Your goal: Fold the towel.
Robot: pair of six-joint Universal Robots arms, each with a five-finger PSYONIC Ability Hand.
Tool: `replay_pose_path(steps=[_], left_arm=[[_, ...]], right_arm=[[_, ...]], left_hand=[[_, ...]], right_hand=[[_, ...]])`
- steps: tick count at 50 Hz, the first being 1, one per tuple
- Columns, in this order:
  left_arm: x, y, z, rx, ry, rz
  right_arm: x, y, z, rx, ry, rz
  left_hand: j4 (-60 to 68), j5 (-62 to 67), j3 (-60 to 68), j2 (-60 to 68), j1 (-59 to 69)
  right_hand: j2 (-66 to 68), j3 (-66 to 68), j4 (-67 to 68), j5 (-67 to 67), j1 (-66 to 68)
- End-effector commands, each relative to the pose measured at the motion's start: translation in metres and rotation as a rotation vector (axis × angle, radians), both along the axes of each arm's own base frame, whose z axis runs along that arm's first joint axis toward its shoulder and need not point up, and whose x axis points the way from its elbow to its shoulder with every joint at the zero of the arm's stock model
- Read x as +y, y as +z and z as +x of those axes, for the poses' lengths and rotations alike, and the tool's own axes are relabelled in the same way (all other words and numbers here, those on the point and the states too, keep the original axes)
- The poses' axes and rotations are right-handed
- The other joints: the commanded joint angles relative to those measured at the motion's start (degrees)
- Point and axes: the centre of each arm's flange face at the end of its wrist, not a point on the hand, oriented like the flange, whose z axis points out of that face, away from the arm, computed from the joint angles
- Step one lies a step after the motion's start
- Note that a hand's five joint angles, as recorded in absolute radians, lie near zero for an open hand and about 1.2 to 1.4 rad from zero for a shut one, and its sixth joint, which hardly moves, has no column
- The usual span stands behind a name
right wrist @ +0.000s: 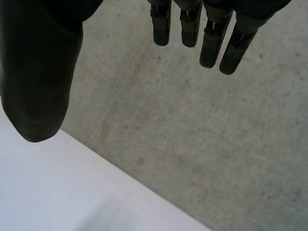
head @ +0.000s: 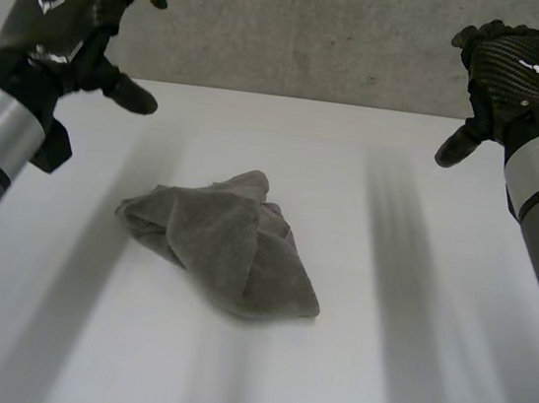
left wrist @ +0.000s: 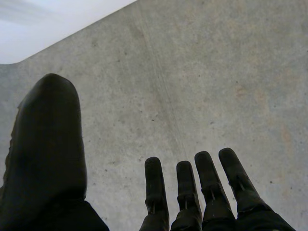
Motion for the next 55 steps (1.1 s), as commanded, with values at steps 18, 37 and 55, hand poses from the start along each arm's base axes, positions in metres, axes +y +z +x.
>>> replay_pose_path(steps=[18, 37, 55], left_arm=[[0.007, 0.028, 0.002, -0.018, 0.099, 0.250], [0.004, 0.016, -0.001, -0.026, 0.091, 0.276], [-0.046, -0.112, -0.059, -0.146, -0.206, 0.297]], right_arm=[[-0.004, 0.012, -0.019, -0.013, -0.052, 0.113], [-0.002, 0.009, -0.013, 0.045, -0.007, 0.110], [0.012, -0.144, 0.024, 0.546, 0.307, 0.516]], left_hand=[[-5.88, -3.63, -5.92, -5.62, -6.99], [-7.05, -4.79, -7.09, -6.79, -8.16], [-8.24, -5.98, -8.28, -7.97, -9.34]], right_hand=[[-3.56, -3.72, -4.29, -3.29, -3.03], [-3.56, -3.72, -4.29, -3.29, -3.03], [-3.56, -3.72, -4.29, -3.29, -3.03]])
